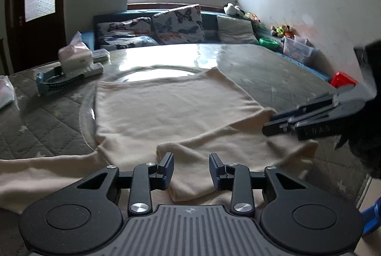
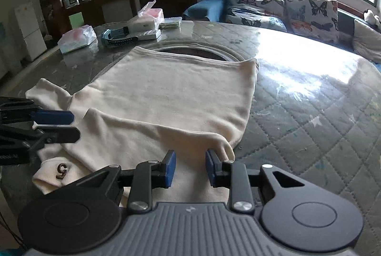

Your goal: Fold clothes

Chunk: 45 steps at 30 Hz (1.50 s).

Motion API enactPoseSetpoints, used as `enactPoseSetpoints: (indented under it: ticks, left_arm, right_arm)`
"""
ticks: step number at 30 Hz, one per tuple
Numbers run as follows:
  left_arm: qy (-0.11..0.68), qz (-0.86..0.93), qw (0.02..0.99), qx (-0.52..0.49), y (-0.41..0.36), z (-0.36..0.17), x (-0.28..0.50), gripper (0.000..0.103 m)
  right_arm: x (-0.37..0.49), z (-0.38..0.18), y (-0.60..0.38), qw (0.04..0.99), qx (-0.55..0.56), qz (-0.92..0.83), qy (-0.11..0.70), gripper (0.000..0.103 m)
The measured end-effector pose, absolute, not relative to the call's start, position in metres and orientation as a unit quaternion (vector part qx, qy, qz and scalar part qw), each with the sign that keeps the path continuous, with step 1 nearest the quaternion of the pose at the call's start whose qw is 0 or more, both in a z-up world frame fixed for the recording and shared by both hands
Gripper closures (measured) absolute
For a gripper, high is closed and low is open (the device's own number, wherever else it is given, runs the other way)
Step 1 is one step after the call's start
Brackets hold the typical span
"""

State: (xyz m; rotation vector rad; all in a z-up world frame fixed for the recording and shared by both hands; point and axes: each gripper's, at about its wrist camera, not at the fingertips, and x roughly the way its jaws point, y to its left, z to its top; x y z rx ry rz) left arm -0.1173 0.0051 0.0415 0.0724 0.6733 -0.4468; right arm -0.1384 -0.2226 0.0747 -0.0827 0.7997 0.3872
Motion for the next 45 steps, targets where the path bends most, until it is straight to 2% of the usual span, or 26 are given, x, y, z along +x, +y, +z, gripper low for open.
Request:
enactPoseSetpoints:
  ticks: [18, 23, 28, 34, 38, 45]
  left_arm:
    - [0.345, -0.2, 0.917, 0.025, 0.018, 0.033, -0.115, 0.07]
    - [0.33, -0.185, 0.925, 0.017, 0.035, 0.043, -0.125, 0.069]
    - [0.322, -0.143, 0.936, -0.003, 0.062, 0.051, -0.134, 0.067]
    - [0.324, -0.056, 0.944, -0.026, 0.109, 0.053, -0.139, 0.065]
    - [0.32, 0.004, 0.946, -0.045, 0.141, 0.056, -0.142, 0.061]
    - [0.308, 0.111, 0.942, -0.07, 0.187, 0.056, -0.148, 0.057]
  right_arm:
    - [-0.134, 0.071, -0.216, 0.904, -0.077, 0.183, 0.379, 0.076]
    - [-0.14, 0.077, -0.21, 0.901, -0.075, 0.198, 0.38, 0.072]
    - [-0.146, 0.068, -0.192, 0.891, -0.097, 0.216, 0.387, 0.068]
    - [-0.148, 0.074, -0.173, 0.886, -0.11, 0.244, 0.378, 0.068]
    - [-0.146, 0.075, -0.153, 0.881, -0.119, 0.267, 0.371, 0.063]
    - [-0.143, 0.066, -0.134, 0.874, -0.127, 0.281, 0.377, 0.063]
